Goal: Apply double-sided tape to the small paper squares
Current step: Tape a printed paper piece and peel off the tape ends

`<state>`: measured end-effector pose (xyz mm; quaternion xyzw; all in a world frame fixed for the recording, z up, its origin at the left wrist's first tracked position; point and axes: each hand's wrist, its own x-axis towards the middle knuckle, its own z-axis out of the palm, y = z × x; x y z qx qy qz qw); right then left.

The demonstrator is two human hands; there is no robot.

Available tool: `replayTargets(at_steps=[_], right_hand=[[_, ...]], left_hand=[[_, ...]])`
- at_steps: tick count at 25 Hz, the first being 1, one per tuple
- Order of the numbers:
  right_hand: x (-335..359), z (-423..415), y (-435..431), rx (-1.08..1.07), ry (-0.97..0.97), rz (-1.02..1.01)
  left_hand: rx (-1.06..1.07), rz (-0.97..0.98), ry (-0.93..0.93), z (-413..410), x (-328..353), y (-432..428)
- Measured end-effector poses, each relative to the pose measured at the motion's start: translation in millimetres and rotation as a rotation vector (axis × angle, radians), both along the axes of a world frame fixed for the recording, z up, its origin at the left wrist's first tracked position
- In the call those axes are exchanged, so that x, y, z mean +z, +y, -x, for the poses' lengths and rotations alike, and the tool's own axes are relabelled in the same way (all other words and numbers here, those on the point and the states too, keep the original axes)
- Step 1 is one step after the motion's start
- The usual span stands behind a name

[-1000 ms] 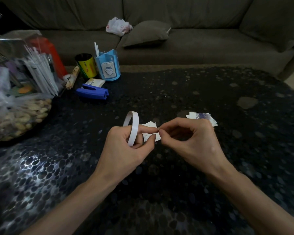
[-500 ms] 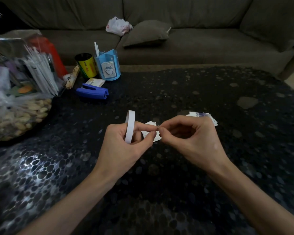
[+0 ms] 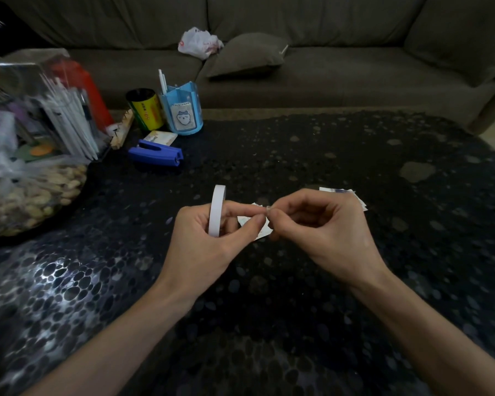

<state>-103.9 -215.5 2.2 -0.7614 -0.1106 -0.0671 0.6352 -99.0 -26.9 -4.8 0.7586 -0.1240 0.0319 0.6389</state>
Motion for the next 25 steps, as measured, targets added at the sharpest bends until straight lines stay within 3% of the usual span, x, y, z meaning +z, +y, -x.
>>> replayTargets(at_steps=[14,25], right_hand=[[-3,-1,8,-0.028,0.151,-0.294],[-8,-6,2,-0.138,0.158,-0.2]], left_hand=[[-0.04,0.288,0.273,4,2,-5],[-0.013,0.279,0.367,1,-6,-3]])
